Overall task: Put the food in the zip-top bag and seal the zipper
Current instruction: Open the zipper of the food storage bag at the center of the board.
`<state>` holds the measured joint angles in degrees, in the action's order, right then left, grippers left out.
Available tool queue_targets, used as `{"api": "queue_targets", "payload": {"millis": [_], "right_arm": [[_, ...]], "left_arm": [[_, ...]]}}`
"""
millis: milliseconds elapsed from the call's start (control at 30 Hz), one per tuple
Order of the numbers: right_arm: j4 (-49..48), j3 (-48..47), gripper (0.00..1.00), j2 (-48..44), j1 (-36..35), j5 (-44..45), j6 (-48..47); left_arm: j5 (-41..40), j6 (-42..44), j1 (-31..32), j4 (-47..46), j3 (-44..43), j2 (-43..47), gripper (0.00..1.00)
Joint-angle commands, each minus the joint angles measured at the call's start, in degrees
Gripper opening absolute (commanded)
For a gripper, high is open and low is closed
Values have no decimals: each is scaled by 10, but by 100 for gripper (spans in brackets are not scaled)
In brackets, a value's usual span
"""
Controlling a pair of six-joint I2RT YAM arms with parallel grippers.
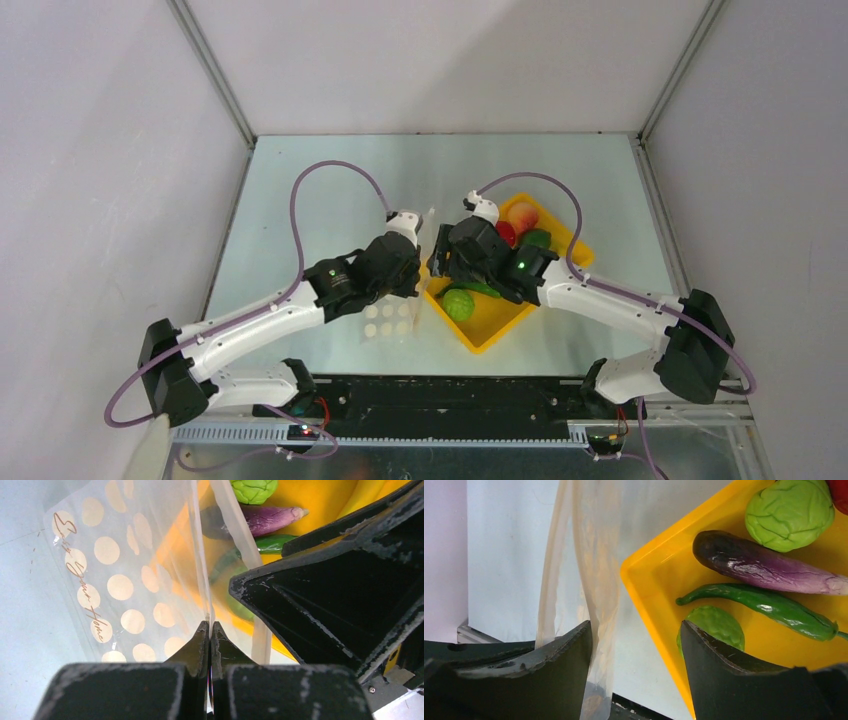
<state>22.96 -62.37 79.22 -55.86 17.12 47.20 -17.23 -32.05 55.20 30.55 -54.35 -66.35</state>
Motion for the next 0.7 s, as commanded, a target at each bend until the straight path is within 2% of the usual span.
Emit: {"api": "queue_targets", "payload": {"millis": [0,233,300,367,400,467,567,667], "right_arm": [[1,-13,68,5,0,13,10],[-61,-23,62,45,2,-33,4],[-63,-35,58,64,2,-42,3],[-64,-42,42,79,0,-47,3],[-64,-43,28,84,0,-47,4],[-53,-44,14,86,0,-38,7],[-28,-43,2,83,1,-13,7],[2,-43,0,79,6,6,8]], "left_arm": [[-22,16,-1,-8,-30,13,0],[8,38,-2,-15,-34,16,0],[2,46,-2,-6,-45,15,0],[-27,51,-2,20,-59,15,0],[-62,51,-1,32,-70,15,0],[-134,50,-2,73,-92,12,0],[-256,36,-2,158,-137,-4,0],[-355,-4,-2,241,-183,-33,0]]}}
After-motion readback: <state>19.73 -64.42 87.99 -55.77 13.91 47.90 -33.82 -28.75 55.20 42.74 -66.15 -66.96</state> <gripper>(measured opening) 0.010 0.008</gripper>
